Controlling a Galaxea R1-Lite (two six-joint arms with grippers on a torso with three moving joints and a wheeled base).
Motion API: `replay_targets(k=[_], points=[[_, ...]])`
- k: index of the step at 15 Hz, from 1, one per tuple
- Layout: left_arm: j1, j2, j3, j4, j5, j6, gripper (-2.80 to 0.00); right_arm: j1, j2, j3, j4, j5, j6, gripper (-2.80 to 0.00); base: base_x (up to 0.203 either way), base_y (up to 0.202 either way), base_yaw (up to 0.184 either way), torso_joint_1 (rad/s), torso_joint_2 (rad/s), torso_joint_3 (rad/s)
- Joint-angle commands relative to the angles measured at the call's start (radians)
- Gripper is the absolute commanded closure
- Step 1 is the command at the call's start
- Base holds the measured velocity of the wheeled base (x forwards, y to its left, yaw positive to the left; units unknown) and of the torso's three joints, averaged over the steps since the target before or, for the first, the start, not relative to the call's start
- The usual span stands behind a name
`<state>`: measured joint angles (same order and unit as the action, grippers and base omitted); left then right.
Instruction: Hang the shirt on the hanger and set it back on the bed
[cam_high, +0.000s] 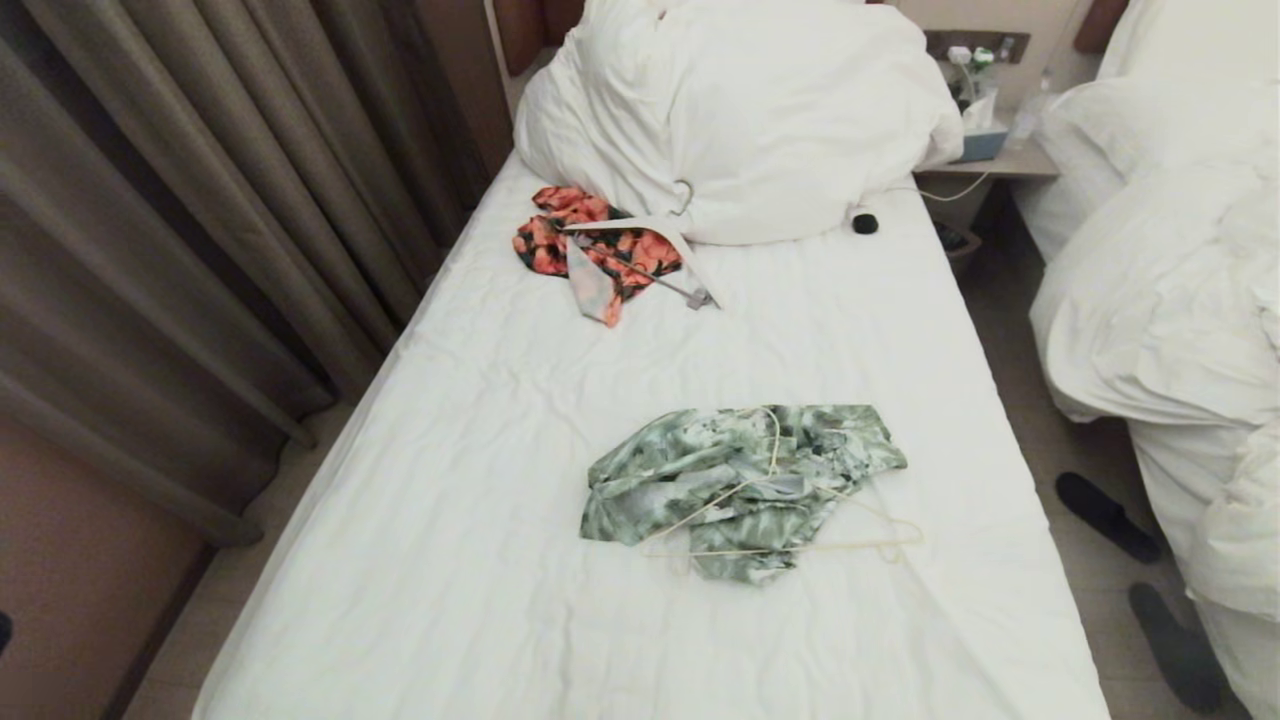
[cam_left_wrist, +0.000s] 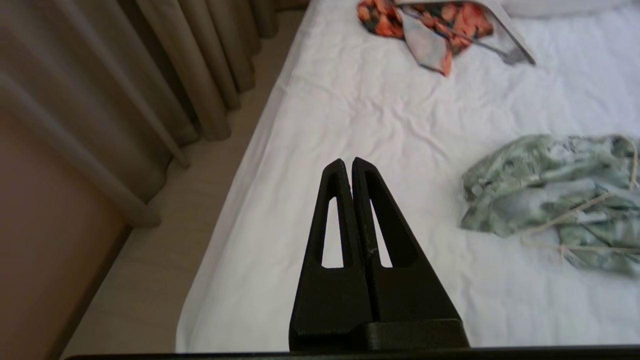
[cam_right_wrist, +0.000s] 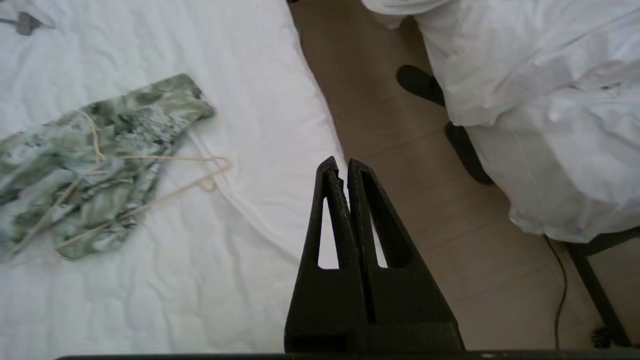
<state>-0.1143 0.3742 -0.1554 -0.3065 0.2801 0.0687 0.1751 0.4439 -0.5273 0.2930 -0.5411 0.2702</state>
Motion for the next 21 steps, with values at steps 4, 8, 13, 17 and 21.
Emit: replay_targets(k=[4, 8, 13, 17, 21], points=[[0.085, -0.103, 0.062, 0.003, -0.091, -0.003, 0.0, -0.112, -0.176, 0.119, 0.005, 0.023, -0.038, 0.0, 0.0, 0.0, 0.0, 0.0, 0.0, 0.0], [0.121, -0.199, 0.118, 0.064, -0.154, 0.006, 0.0, -0.159, -0.279, 0.155, 0.002, 0.074, -0.103, 0.0, 0.0, 0.0, 0.0, 0.0, 0.0, 0.0], [0.12, -0.377, 0.143, 0.243, -0.266, -0.003, 0.0, -0.169, -0.446, 0.267, -0.016, 0.284, -0.169, 0.0, 0.0, 0.0, 0.0, 0.0, 0.0, 0.0], [0.12, -0.374, 0.157, 0.275, -0.277, 0.002, 0.0, -0.171, -0.443, 0.459, -0.253, 0.439, -0.253, 0.0, 0.0, 0.0, 0.0, 0.0, 0.0, 0.0], [0.12, -0.374, 0.156, 0.311, -0.292, 0.041, 0.0, -0.172, -0.442, 0.522, -0.328, 0.534, -0.296, 0.0, 0.0, 0.0, 0.0, 0.0, 0.0, 0.0]])
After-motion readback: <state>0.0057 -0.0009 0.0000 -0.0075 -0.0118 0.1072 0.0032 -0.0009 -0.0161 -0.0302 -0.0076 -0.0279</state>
